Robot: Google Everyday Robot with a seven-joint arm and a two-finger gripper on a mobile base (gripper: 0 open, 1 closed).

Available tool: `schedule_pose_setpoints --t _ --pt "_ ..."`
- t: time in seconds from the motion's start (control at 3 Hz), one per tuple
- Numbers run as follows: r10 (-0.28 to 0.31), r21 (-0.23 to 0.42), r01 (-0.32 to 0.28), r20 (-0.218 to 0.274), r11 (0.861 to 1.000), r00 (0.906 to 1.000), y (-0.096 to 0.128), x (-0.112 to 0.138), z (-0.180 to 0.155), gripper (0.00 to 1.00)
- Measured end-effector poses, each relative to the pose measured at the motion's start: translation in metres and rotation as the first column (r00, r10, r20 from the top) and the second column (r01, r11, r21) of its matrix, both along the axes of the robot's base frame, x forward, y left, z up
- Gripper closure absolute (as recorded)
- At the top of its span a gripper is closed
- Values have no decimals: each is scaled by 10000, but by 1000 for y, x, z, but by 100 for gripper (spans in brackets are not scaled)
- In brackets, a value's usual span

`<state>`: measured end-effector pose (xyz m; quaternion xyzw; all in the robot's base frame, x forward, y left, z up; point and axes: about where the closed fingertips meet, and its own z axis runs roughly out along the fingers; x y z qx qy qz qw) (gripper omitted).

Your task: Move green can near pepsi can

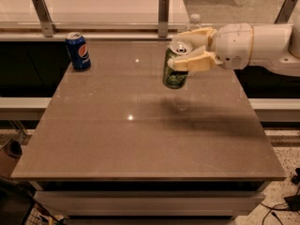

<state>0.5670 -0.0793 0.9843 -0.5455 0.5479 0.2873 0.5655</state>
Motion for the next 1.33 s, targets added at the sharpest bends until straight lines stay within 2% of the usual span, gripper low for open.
schedule_pose_setpoints --t 0.33,1.0,1.33 --pt "45 -310 -55 -335 9995 9994 25 25 -7 100" --pt "122 -948 -226 -1088 9952 9940 81 51 -14 100" --pt "186 -819 -256 -851 9963 9962 113 64 2 100"
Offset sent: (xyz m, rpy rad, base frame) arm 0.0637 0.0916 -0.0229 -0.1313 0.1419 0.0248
